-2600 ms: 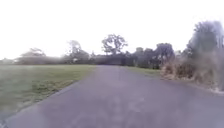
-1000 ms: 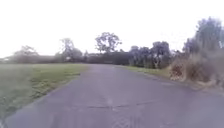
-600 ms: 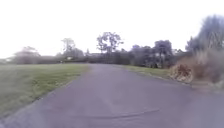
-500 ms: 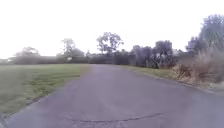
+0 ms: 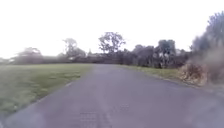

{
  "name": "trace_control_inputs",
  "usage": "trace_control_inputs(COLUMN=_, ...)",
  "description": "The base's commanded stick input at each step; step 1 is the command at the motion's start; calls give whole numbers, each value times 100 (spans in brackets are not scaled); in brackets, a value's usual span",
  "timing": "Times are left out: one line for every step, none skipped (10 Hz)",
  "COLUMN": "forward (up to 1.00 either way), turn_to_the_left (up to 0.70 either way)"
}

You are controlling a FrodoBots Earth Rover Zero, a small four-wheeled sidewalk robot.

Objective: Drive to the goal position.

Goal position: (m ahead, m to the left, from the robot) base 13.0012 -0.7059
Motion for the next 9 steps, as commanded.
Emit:
trace_control_inputs(forward=70, turn_to_the_left=0)
trace_control_inputs(forward=70, turn_to_the_left=0)
trace_control_inputs(forward=70, turn_to_the_left=0)
trace_control_inputs(forward=70, turn_to_the_left=0)
trace_control_inputs(forward=70, turn_to_the_left=0)
trace_control_inputs(forward=70, turn_to_the_left=0)
trace_control_inputs(forward=70, turn_to_the_left=0)
trace_control_inputs(forward=70, turn_to_the_left=0)
trace_control_inputs(forward=70, turn_to_the_left=0)
